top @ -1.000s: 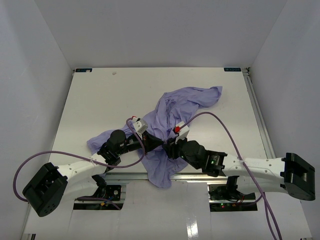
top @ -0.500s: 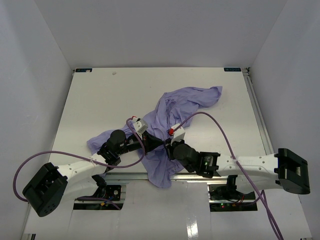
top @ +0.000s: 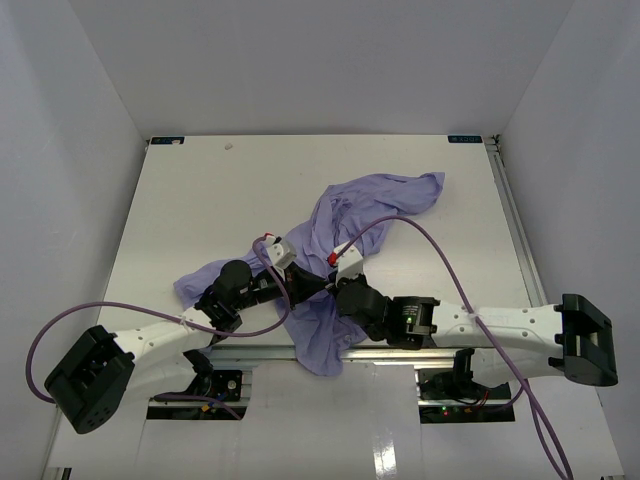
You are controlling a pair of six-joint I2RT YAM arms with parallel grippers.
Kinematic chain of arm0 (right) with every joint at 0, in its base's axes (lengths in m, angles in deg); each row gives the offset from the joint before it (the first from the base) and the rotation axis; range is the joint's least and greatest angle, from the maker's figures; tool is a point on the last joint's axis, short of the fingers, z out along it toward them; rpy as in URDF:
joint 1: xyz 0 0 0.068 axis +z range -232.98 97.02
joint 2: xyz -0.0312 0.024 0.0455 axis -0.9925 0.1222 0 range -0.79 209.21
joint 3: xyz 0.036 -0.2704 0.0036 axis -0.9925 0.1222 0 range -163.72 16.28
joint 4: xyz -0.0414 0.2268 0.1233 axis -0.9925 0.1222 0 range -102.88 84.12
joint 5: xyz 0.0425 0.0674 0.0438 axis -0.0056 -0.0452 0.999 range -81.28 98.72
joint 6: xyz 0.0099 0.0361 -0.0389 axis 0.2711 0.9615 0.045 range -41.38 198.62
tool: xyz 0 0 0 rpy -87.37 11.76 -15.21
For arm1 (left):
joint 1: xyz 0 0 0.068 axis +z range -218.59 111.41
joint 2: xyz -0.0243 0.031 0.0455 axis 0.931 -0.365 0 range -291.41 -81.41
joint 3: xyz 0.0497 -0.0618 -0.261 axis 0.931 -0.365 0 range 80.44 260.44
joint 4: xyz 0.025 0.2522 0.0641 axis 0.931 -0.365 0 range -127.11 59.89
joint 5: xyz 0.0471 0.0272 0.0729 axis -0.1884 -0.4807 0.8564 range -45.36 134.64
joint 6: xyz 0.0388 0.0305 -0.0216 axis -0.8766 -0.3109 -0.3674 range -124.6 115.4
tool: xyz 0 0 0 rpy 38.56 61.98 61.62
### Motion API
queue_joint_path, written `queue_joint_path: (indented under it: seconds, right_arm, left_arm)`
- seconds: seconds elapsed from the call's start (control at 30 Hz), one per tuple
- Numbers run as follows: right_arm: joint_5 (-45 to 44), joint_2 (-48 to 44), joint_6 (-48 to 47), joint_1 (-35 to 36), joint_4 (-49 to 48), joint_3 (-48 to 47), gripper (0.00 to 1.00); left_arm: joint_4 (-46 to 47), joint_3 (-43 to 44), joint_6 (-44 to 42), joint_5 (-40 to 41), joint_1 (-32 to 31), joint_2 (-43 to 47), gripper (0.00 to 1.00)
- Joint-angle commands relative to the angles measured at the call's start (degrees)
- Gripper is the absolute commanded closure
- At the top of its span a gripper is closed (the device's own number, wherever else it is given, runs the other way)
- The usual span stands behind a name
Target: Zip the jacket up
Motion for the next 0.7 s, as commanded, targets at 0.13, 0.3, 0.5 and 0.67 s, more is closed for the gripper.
queue_joint_path:
  seconds: [0.13,0.3,0.5,0.67]
  right_arm:
    - [-5.2,-0.3,-5.5,-0.4,2.1,-5.7,0.92]
    - [-5.5,-0.7,-8.2,-1.3,2.0,-7.8,0.92]
    - [-2.9,0.0,-12.6,-1.9,1.8,-9.9,0.92]
    - [-1.9,1.4,-10.6,-1.9,9.0,-12.6,0.92]
  left_arm:
    - [-5.2,0.5,-2.8,0.9,0.0,0.8,1.0]
    - [-7.1,1.3,-3.5,0.9,-0.1,0.6,1.0]
    - [-8.0,1.8,-3.7,1.3,-0.1,-0.1,1.0]
    - [-10.3,2.6,-3.9,1.8,-0.1,0.7,1.0]
